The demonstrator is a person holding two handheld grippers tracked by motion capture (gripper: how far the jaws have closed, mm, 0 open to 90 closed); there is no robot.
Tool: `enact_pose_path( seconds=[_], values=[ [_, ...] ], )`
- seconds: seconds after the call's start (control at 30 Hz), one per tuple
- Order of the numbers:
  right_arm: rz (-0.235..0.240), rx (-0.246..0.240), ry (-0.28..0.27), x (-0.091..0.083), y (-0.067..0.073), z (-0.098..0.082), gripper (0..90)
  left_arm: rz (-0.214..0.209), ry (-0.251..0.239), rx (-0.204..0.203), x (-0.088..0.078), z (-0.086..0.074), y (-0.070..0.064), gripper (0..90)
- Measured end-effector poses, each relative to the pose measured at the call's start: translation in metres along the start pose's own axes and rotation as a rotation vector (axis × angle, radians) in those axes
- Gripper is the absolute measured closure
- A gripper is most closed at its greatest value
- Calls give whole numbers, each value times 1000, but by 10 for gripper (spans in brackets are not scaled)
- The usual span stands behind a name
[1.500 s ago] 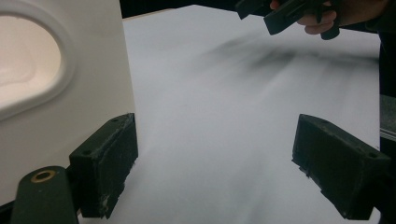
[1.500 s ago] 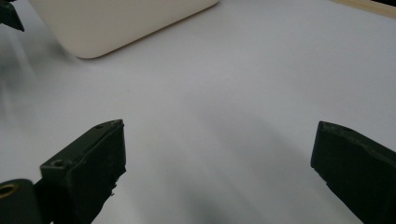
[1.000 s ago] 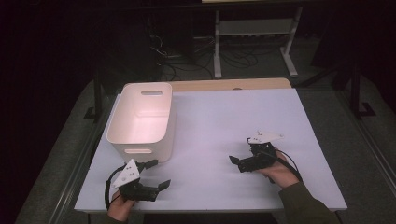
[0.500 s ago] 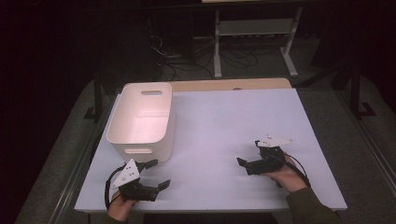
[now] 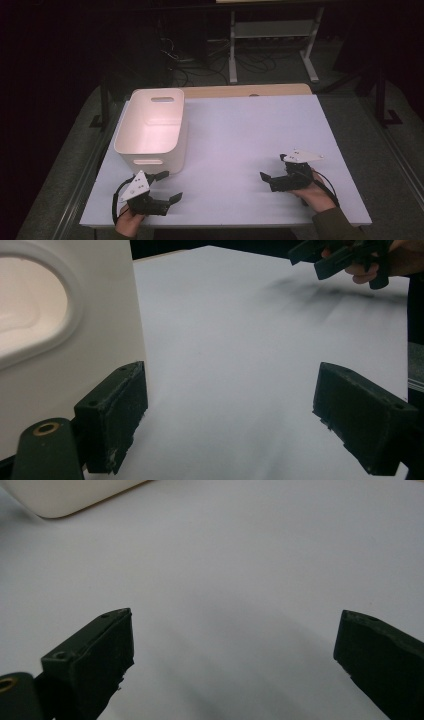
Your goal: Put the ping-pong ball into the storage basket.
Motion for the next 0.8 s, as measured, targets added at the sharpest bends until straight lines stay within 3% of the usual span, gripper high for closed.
enact_pose_path(
  seconds=[0.4, 0.8],
  values=[
    [-12, 24, -1, -7, -6, -13, 23, 0, 5, 7, 0, 0, 0, 141],
    [-36, 28, 16, -8, -10, -16, 23, -4, 7, 9, 0, 0, -1, 141]
  ],
)
Point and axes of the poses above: each handheld gripper's, and its own axes: x roughly forward along the jaws, z roughly out of its top, y roughly to its left, the point moved 7 cm from there along x, roughly forward along the jaws, and after that the axes turned 14 degrees about y, right-handed, at the moved point
